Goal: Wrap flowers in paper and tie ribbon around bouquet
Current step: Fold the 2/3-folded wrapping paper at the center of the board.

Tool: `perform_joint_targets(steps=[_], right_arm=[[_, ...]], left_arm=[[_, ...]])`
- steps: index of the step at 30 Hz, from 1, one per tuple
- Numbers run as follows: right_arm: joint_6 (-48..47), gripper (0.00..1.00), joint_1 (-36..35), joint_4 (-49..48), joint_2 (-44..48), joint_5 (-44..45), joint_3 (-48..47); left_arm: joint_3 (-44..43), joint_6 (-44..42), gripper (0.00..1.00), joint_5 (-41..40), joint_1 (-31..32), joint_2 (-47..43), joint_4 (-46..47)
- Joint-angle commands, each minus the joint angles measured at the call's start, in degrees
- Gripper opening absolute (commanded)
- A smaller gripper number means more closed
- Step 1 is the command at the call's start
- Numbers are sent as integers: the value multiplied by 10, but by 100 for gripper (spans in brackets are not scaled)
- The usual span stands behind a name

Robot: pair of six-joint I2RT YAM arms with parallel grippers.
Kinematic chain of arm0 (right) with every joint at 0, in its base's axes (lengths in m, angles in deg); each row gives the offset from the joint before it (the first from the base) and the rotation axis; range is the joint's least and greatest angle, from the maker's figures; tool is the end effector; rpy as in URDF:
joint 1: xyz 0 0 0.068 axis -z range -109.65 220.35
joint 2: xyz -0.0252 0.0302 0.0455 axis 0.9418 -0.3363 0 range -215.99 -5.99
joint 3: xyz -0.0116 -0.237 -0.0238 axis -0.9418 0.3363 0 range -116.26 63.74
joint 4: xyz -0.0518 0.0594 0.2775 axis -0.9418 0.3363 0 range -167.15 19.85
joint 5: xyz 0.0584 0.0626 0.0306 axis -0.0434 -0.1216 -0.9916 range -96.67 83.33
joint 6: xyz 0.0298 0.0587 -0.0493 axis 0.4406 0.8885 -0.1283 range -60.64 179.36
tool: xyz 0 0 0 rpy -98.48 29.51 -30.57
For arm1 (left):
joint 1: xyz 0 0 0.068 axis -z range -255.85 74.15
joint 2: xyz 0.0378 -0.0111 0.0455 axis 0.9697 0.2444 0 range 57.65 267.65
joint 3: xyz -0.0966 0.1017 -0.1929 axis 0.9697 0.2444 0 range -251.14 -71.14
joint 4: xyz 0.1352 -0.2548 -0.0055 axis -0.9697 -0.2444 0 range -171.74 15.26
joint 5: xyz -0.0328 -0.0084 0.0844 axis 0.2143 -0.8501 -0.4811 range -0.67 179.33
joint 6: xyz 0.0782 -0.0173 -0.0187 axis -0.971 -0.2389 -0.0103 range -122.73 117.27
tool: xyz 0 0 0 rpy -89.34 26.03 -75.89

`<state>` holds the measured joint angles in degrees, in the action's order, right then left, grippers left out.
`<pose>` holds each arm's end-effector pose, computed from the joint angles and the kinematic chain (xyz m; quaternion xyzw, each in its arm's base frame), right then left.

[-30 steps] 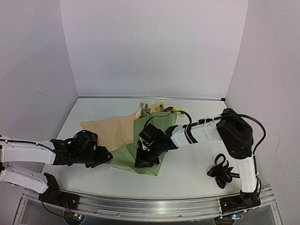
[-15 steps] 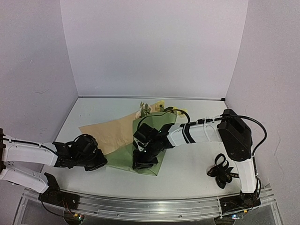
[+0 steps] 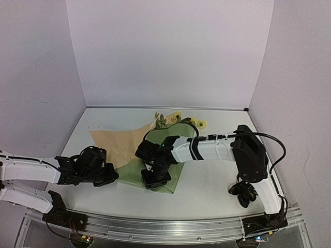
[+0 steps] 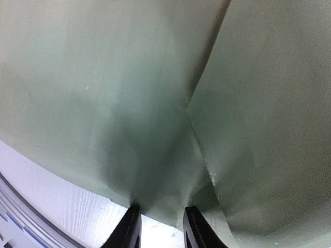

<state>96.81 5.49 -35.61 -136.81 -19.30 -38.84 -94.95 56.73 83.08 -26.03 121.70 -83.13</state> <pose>0.1934 0.4488 0.0747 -0.2505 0.9461 0.2038 0.0251 0.1762 -0.1965 0.0789 -0.0976 0.9293 -0.2581 0.2457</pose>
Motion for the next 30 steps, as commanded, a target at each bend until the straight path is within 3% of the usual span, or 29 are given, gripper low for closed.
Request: perform_joint_targets(steps=[1, 13, 23, 30], right_arm=[[-9, 26, -6, 38, -8, 44, -29], [-5, 12, -5, 15, -31, 1, -74], [26, 7, -6, -26, -69, -18, -64], [13, 8, -2, -29, -29, -31, -40]], left_arm=[[0, -19, 0, -3, -3, -23, 21], [3, -31, 0, 10, -3, -29, 29], [-14, -41, 0, 11, -3, -51, 14], [-45, -96, 0, 36, -2, -56, 19]])
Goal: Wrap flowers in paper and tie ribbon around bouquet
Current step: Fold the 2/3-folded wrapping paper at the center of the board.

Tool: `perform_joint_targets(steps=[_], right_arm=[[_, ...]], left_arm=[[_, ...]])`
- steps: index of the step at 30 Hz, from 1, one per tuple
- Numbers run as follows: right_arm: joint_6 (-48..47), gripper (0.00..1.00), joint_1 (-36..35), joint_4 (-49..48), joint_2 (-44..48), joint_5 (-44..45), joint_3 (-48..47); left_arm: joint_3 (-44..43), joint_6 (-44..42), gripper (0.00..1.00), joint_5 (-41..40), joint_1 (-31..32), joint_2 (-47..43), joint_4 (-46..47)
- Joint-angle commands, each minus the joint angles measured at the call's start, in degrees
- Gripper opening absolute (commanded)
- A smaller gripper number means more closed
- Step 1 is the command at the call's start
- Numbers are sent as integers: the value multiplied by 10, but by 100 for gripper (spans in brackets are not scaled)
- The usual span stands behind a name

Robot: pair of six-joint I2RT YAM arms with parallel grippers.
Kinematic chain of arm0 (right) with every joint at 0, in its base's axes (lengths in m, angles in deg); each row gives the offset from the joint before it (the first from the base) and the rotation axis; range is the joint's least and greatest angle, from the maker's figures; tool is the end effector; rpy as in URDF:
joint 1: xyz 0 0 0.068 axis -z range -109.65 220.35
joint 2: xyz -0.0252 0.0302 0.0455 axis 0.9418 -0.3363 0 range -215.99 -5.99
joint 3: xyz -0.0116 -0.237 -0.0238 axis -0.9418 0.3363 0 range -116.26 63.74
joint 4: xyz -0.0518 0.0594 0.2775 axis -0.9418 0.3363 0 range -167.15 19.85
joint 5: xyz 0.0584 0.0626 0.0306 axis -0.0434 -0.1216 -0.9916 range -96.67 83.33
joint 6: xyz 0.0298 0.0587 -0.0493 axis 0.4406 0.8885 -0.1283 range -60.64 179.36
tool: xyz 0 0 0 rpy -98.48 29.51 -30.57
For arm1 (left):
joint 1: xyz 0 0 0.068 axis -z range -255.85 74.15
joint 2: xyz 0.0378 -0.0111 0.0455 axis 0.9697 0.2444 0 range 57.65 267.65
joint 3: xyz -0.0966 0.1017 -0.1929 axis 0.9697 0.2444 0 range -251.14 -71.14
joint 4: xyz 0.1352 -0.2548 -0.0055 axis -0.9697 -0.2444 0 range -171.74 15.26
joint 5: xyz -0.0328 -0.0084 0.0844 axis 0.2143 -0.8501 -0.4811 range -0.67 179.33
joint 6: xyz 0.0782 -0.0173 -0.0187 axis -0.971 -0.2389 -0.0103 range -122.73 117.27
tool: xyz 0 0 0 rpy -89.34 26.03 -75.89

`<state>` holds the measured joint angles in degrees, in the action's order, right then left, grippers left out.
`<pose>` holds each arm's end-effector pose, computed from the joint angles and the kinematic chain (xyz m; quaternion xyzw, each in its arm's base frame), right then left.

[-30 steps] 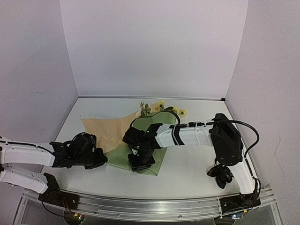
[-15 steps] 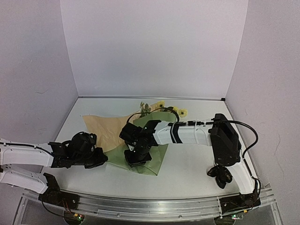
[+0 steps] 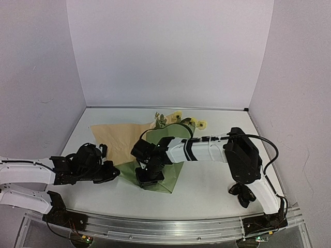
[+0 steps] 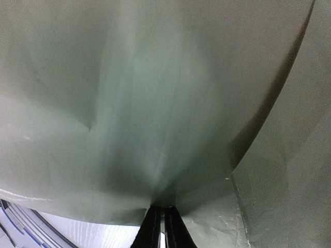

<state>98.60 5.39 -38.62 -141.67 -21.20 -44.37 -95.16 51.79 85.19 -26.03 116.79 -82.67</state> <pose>0.2004 0.4713 0.0685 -0.2415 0.9403 0.2381 0.0286 0.1766 -0.2011 0.1019 -0.0519 0.9153 -0.2941 0.2703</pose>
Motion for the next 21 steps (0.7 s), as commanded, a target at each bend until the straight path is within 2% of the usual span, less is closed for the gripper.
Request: perform_joint_targets(steps=[1, 4, 9, 16, 21], right_arm=[[-9, 10, 2, 1, 30, -27, 14], [-21, 16, 12, 1, 67, -64, 17], [-44, 26, 25, 0, 162, -101, 79], [-43, 26, 70, -11, 296, -26, 254], [-15, 25, 113, -55, 323, -16, 344]], left_arm=[[-48, -55, 0, 21, -2, -3, 15], [-65, -82, 0, 33, -1, 14, 10], [-100, -134, 0, 50, -1, 44, 6], [-161, -204, 0, 100, 5, 109, 10], [-196, -240, 0, 129, 17, 154, 13]])
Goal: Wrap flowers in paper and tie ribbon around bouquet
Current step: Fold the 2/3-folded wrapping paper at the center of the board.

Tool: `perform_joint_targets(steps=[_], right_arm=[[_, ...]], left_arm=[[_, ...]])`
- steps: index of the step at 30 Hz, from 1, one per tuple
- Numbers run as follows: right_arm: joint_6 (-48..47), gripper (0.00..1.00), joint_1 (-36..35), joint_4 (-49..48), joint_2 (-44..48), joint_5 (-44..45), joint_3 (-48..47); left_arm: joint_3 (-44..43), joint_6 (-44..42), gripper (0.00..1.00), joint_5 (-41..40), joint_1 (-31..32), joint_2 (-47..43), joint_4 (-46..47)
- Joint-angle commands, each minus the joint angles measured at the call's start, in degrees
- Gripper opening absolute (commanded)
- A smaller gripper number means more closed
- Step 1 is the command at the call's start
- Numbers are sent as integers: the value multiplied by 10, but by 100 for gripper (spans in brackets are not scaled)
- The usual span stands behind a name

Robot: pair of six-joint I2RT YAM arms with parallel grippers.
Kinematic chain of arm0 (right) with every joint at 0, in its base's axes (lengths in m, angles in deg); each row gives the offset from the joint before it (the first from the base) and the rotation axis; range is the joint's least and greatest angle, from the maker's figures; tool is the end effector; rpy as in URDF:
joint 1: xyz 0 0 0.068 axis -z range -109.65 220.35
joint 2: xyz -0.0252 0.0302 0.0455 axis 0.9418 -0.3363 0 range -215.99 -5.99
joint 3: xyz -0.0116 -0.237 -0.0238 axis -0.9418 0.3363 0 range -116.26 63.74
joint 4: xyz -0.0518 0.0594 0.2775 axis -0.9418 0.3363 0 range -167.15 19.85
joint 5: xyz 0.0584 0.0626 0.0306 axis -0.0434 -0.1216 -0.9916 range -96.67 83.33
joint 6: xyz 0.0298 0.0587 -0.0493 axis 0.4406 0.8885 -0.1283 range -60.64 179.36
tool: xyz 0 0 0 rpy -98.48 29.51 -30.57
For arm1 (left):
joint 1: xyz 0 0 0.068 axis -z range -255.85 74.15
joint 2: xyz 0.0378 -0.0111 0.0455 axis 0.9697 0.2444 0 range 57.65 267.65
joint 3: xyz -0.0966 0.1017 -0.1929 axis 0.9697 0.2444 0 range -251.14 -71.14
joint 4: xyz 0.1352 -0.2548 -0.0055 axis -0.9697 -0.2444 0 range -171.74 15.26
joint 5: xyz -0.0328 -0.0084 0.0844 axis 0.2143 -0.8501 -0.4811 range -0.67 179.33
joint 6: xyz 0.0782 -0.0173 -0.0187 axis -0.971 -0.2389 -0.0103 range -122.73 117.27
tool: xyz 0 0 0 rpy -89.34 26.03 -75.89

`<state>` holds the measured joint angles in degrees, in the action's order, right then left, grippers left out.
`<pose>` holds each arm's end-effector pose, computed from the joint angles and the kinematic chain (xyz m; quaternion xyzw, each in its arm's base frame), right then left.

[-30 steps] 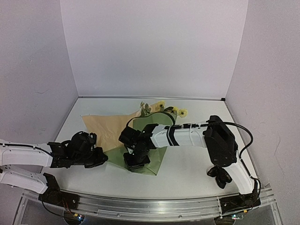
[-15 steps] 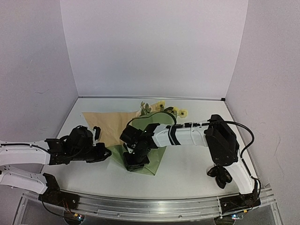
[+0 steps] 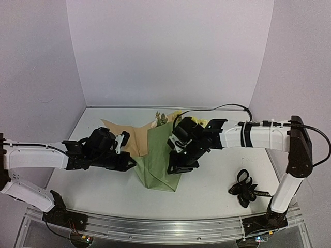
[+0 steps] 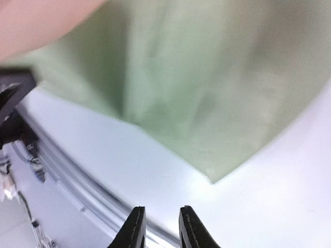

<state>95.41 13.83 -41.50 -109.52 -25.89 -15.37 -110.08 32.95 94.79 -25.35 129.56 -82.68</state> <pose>0.2110 0.3617 0.1543 -0.2116 0.9297 0.2955 0.0594 0.1991 -0.2522 0.1368 0.1369 0.8985 -0.3151 0.2734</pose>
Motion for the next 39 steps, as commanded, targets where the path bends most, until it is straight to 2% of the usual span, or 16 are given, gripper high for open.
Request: perform_joint_targets(steps=[1, 8, 14, 20, 29, 37, 39], right_arm=[[17, 25, 32, -29, -3, 32, 58], [38, 24, 37, -63, -75, 26, 37], [68, 21, 37, -97, -95, 37, 46], [84, 21, 37, -138, -46, 75, 114], [102, 23, 38, -155, 55, 151, 193], [85, 27, 43, -142, 120, 158, 209], [85, 29, 49, -140, 124, 149, 211]], left_arm=[[-54, -57, 0, 36, 14, 34, 13], [-102, -83, 0, 40, 43, 88, 6], [-160, -105, 1, 39, 77, 151, -1], [-198, -109, 10, 36, 86, 195, 3], [-217, -120, 6, 44, 99, 237, 10], [-236, -128, 19, 63, 104, 268, 36], [-241, -130, 25, 73, 104, 282, 44]])
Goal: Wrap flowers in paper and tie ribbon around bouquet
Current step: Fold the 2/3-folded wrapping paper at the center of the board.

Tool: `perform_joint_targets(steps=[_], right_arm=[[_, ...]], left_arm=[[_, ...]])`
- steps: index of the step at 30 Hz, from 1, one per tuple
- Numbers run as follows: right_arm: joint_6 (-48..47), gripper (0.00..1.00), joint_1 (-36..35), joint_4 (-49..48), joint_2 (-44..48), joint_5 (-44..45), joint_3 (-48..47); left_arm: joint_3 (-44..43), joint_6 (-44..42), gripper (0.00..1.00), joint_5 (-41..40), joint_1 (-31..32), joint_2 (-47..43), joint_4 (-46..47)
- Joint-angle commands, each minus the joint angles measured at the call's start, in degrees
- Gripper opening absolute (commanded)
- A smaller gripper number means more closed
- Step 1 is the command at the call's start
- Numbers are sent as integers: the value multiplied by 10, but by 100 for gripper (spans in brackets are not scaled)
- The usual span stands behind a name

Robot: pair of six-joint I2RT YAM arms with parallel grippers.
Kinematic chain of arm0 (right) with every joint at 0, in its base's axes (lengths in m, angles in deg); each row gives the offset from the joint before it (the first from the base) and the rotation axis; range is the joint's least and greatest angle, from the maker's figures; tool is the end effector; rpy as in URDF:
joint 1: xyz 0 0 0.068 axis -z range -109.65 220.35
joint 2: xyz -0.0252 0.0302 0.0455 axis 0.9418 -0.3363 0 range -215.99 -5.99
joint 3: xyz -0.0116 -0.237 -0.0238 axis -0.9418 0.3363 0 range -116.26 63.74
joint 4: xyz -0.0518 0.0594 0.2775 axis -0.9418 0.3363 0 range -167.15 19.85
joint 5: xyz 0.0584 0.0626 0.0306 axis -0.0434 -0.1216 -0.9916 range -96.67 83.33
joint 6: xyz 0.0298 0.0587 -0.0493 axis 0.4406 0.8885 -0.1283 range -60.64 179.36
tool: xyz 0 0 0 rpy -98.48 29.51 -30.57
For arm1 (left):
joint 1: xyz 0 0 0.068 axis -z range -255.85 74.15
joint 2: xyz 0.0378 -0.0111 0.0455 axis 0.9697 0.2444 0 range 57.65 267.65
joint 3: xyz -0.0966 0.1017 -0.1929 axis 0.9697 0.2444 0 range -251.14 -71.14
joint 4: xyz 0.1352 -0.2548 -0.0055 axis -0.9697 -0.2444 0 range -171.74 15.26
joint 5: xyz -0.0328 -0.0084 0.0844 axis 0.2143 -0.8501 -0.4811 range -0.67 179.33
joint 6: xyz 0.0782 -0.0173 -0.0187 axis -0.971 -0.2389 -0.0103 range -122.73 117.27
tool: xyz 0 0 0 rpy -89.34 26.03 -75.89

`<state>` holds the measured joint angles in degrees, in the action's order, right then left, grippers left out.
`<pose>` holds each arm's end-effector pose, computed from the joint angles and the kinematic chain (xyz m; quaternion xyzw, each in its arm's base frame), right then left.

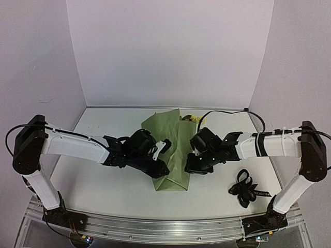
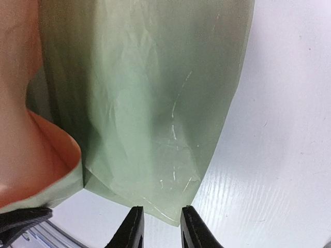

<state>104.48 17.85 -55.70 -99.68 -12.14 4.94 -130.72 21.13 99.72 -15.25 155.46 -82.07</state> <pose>0.2224 0.3008 0.1132 -0.0753 0.9532 0.2478 0.1561 0.1873 -0.3586 0.1144 0.3231 0.8642 -0.3152 0.2224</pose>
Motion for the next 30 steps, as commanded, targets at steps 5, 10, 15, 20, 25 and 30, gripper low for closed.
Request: perform_joint_targets(steps=[5, 10, 15, 20, 25, 30], right_arm=[[-1, 34, 22, 3, 45, -1, 14], [-6, 41, 38, -1, 56, -33, 9], [-68, 54, 47, -5, 43, -77, -30], [-112, 57, 82, -18, -6, -151, -97], [-94, 57, 119, -80, -43, -206, -135], [-91, 61, 145, -87, -84, -242, -213]], left_arm=[[-45, -16, 37, 44, 4, 50, 53], [-54, -18, 36, 61, 4, 73, 60], [-48, -17, 35, 62, 4, 75, 70], [-35, -15, 34, 62, 4, 70, 85], [-26, -17, 34, 67, 4, 69, 95], [-17, -22, 34, 80, 4, 69, 105]])
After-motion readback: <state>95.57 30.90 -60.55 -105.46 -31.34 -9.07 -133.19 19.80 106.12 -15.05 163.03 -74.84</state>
